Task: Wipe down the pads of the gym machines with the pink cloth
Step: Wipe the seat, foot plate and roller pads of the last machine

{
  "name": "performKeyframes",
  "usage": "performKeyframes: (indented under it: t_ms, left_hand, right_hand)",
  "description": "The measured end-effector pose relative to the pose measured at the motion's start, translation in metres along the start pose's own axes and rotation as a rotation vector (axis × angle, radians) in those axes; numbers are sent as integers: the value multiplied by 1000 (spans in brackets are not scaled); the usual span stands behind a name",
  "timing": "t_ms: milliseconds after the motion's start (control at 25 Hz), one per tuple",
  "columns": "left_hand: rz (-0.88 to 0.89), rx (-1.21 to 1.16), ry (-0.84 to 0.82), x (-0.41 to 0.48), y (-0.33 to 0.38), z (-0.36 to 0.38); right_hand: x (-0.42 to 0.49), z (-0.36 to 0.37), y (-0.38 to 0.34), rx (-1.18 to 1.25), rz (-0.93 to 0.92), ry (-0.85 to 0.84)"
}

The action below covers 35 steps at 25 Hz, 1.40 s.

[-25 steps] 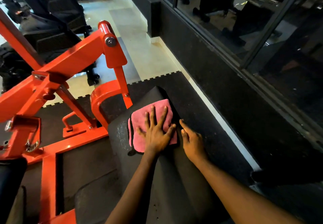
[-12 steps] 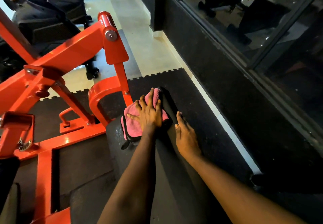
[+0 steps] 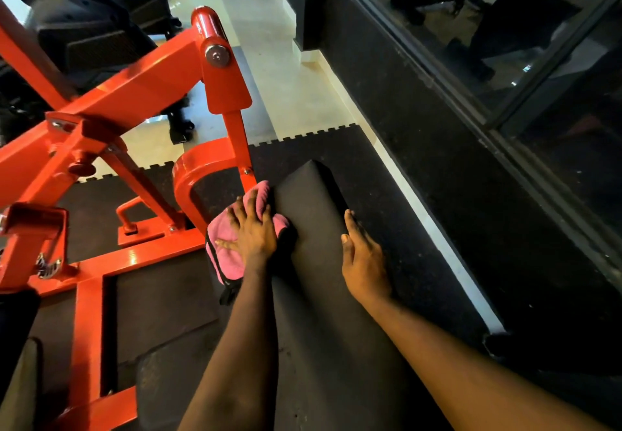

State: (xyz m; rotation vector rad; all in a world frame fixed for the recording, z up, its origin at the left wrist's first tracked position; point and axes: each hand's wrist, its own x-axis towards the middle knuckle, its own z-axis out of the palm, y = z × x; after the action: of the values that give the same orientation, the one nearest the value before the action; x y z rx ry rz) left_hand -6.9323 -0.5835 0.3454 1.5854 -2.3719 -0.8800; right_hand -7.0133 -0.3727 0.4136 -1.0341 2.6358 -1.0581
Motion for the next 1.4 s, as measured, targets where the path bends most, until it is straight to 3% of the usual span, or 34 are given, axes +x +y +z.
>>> performKeyframes:
  t_ms: [160, 360, 480, 640, 920, 1160, 1280, 1400]
  left_hand:
    - [40, 137, -106, -48, -15, 5]
    - [283, -196, 115, -110, 9, -6]
    - [188, -381, 34, -115, 57, -9]
    - [165, -143, -100, -78, 83, -19]
    - [-5, -206, -24, -29, 46, -19]
    - [-99, -124, 48, -9, -40, -5]
    - [-186, -275, 38, -38, -23, -7]
    - [-73, -376, 34, -89, 13, -10]
  right_hand:
    - [0, -1, -3, -17, 9, 0]
    - [-2, -3, -7, -24, -1, 16]
    - [-1, -3, -4, -15, -2, 13]
    - [1, -2, 0, -14, 7, -3]
    - [0, -1, 1, -39, 5, -10]
    - [-1, -1, -4, -53, 22, -3]
    - [-2, -1, -4, -50, 15, 14]
    - [-1, -2, -5, -40, 9, 1]
